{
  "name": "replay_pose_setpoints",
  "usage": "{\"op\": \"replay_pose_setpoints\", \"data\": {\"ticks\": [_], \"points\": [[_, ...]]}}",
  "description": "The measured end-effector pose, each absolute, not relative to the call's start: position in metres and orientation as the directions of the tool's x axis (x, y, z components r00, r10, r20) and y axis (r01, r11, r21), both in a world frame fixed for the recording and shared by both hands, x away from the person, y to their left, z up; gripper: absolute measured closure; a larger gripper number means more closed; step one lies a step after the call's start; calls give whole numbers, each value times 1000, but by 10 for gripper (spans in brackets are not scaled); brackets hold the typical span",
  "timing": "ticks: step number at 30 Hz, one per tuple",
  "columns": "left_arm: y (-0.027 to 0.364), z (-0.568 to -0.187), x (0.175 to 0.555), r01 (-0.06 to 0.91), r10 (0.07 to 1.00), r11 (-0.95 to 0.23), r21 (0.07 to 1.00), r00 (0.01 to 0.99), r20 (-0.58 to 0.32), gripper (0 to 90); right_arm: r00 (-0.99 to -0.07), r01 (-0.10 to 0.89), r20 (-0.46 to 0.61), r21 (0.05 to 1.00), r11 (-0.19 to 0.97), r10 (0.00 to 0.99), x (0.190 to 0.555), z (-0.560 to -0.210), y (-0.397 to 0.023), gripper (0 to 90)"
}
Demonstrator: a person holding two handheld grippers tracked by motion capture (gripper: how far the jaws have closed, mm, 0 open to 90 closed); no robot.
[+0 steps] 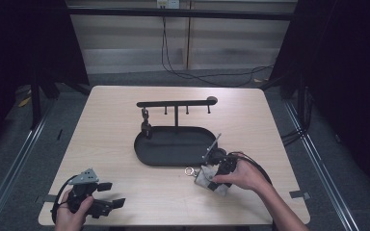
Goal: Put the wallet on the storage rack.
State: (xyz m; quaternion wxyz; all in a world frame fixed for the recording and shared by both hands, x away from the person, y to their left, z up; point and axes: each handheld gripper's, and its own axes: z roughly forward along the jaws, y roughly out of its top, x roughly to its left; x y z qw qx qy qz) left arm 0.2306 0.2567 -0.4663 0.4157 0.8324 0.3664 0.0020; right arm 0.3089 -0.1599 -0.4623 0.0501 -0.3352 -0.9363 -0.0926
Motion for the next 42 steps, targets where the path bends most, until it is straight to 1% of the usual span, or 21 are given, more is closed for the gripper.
{"op": "replay_pose_setpoints", "data": {"ticks": [5,6,15,19,20,26,27,42], "points": [[257,-466,231,609,613,-386,693,730,-301,161,-778,627,139,113,771,613,309,-467,-156,237],[257,-466,231,610,613,-385,692,730,-302,161,-776,629,135,93,772,616,309,-469,-154,239],[256,-467,231,608,610,-393,690,734,-298,161,-789,614,111,83,785,605,308,-471,-149,244],[256,-467,230,607,609,-396,688,735,-298,161,-799,600,90,60,797,595,309,-471,-146,257],[256,-467,231,608,608,-395,688,735,-300,161,-790,612,93,53,789,607,309,-471,-144,273],[257,-467,231,608,609,-395,689,735,-300,161,-790,610,113,52,791,602,313,-469,-147,305],[257,-467,231,608,610,-395,689,734,-299,161,-778,625,126,48,780,616,313,-468,-147,313],[257,-467,231,607,606,-396,689,737,-301,161,-761,640,170,34,768,626,315,-465,-149,324]]}}
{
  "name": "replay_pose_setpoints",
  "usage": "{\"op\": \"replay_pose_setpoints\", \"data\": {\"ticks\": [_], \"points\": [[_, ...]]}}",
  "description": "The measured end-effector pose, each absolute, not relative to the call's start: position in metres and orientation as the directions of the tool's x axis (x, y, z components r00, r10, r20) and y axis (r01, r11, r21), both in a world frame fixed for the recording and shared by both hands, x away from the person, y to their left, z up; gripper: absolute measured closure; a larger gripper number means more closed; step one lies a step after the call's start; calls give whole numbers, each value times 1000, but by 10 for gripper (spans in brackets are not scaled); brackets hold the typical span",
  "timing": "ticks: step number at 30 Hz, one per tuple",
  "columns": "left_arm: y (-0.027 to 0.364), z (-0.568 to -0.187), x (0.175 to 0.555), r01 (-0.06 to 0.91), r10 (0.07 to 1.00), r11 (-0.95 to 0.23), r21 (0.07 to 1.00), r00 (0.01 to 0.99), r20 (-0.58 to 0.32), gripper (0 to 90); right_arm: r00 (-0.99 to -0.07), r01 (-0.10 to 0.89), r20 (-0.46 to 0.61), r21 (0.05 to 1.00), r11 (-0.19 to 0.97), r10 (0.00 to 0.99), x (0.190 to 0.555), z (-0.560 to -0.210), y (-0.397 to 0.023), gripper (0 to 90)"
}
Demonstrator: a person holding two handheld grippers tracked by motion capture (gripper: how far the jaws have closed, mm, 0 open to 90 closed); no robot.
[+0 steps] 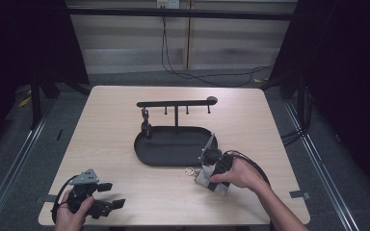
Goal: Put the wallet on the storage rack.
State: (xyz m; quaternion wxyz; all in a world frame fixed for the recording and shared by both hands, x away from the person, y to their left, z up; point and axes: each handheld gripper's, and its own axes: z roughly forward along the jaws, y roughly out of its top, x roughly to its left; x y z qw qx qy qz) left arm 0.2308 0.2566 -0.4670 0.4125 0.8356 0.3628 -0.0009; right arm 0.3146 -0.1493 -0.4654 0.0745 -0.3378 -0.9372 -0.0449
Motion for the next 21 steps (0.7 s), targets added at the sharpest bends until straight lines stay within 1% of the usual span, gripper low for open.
{"op": "replay_pose_setpoints", "data": {"ticks": [13,21], "points": [[256,-468,231,613,606,-399,681,734,-306,161,-748,652,191,32,758,636,314,-460,-154,327],[255,-469,231,613,603,-412,675,738,-302,161,-761,640,174,44,767,625,315,-450,-153,327]]}}
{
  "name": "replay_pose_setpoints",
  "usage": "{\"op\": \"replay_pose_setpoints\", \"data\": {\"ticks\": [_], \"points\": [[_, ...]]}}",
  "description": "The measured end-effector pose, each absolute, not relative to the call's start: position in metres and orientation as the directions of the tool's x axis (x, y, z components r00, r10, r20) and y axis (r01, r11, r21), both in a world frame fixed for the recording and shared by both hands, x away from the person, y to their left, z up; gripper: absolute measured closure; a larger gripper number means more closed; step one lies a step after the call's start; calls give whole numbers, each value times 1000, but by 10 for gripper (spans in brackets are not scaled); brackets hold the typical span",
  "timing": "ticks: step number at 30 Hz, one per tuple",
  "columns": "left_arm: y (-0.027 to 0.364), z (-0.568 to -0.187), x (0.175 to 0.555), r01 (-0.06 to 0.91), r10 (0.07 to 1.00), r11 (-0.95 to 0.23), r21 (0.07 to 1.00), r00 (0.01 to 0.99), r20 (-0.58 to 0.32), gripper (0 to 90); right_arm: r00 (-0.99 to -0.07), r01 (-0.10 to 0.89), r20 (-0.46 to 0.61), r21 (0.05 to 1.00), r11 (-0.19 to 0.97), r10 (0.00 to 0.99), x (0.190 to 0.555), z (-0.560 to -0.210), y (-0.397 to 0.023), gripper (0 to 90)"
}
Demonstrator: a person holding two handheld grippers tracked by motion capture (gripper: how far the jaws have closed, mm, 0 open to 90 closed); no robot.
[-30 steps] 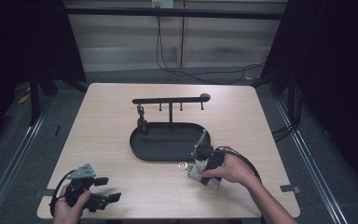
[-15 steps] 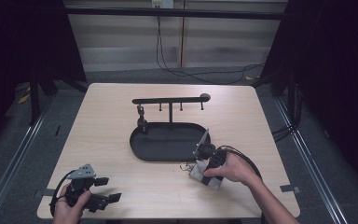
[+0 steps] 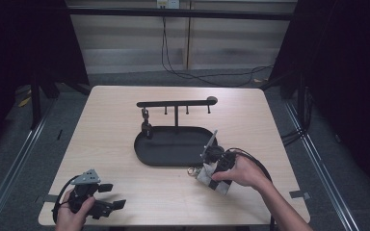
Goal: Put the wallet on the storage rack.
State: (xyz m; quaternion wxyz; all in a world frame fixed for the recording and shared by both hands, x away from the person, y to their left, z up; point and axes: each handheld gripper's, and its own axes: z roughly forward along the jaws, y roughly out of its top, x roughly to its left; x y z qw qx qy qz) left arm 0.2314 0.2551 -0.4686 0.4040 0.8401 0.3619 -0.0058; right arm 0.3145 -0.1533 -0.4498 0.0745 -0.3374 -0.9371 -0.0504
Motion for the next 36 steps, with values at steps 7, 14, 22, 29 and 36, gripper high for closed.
{"op": "replay_pose_setpoints", "data": {"ticks": [7,14,22,29,36], "points": [[255,-469,231,613,607,-413,673,737,-298,161,-755,647,176,47,761,631,314,-446,-156,327],[255,-469,231,612,607,-414,674,737,-297,161,-751,651,165,25,758,639,313,-441,-158,327],[254,-469,231,611,603,-415,674,740,-299,161,-757,644,145,2,765,637,314,-433,-158,327],[254,-469,231,610,602,-417,674,741,-298,161,-752,651,132,-12,759,646,315,-424,-160,328],[256,-468,232,615,609,-410,673,735,-300,161,-753,650,118,-20,759,648,316,-417,-160,328]]}}
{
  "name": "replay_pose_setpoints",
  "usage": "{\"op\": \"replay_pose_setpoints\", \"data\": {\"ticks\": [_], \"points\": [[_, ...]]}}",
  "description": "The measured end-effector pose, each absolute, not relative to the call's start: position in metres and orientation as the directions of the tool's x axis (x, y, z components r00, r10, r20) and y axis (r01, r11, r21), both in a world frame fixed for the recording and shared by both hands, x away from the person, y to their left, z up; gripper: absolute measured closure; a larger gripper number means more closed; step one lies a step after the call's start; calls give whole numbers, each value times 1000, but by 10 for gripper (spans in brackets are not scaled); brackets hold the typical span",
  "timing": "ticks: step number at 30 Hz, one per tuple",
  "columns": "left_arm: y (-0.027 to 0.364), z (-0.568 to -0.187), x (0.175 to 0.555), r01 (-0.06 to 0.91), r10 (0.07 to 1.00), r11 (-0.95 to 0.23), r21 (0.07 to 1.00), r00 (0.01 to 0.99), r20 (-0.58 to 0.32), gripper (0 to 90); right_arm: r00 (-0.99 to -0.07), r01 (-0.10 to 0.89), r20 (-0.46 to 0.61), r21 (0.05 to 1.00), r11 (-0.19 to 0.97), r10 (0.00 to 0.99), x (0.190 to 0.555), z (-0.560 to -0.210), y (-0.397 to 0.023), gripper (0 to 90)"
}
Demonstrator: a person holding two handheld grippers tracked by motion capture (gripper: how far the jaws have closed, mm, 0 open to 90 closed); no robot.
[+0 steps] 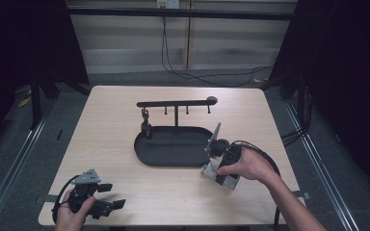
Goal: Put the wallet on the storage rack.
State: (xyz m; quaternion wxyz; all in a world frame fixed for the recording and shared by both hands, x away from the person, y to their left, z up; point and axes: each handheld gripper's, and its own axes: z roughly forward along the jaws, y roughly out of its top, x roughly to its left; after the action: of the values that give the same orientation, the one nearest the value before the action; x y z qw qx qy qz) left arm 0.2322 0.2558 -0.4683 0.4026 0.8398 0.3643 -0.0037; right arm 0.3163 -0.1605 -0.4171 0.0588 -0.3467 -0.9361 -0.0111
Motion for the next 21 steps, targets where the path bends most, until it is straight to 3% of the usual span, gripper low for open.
{"op": "replay_pose_setpoints", "data": {"ticks": [21], "points": [[253,-468,232,605,601,-416,679,743,-294,161,-759,647,117,14,763,641,325,-398,-158,328]]}}
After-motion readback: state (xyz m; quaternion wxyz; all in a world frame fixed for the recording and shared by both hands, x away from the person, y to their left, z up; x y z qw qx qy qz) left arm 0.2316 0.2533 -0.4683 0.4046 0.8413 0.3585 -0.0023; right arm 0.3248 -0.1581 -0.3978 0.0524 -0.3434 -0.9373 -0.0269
